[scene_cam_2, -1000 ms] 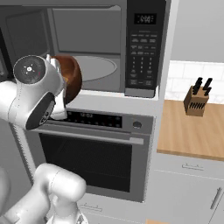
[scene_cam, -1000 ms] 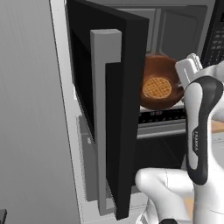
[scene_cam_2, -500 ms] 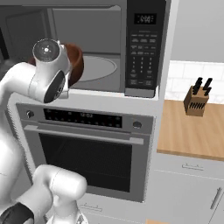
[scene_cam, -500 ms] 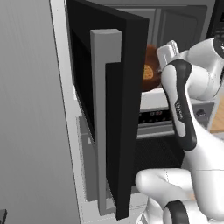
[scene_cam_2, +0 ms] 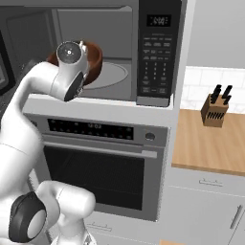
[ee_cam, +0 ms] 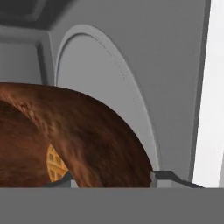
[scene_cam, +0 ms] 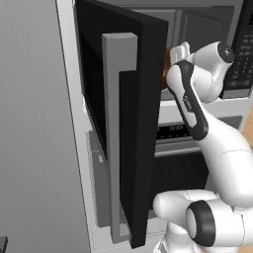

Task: Open the microwave, place the bowl with waffle inside the microwave, then close the microwave door and turn it on.

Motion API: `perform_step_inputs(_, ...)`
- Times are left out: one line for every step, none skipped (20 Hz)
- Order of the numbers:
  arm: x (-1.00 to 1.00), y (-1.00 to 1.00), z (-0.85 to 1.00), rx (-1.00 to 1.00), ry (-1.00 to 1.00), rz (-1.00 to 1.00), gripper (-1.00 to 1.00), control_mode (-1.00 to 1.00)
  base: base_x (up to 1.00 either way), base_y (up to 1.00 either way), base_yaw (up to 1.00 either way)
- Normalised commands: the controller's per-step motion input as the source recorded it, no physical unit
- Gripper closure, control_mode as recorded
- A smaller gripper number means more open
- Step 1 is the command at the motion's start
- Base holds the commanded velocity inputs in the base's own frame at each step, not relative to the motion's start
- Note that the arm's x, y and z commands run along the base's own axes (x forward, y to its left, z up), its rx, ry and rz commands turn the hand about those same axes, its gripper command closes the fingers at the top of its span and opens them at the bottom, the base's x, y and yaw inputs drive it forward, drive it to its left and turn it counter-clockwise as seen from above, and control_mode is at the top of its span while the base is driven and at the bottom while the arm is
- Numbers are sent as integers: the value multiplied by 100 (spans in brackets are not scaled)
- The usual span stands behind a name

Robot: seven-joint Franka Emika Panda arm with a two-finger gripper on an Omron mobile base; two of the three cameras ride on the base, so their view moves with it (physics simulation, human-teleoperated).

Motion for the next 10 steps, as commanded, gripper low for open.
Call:
perform_step_inputs(73,12,-14,3,8,0,100,-100,0,0,0)
perform_step_inputs(71,16,-26,0,13,0,100,-100,0,0,0)
perform_step_inputs(72,14,-26,0,14,0,100,-100,0,0,0)
perform_step_inputs(71,16,-26,0,15,0,100,-100,0,0,0)
perform_step_inputs(72,16,-29,0,16,0,100,-100,0,0,0)
perform_step_inputs(68,16,-31,0,15,0,100,-100,0,0,0)
perform_step_inputs(64,14,-32,0,14,0,100,-100,0,0,0)
perform_step_inputs(54,9,-34,0,11,0,100,-100,0,0,0)
perform_step_inputs(47,3,-40,0,8,0,100,-100,0,0,0)
perform_step_inputs(42,2,-43,0,7,0,100,-100,0,0,0)
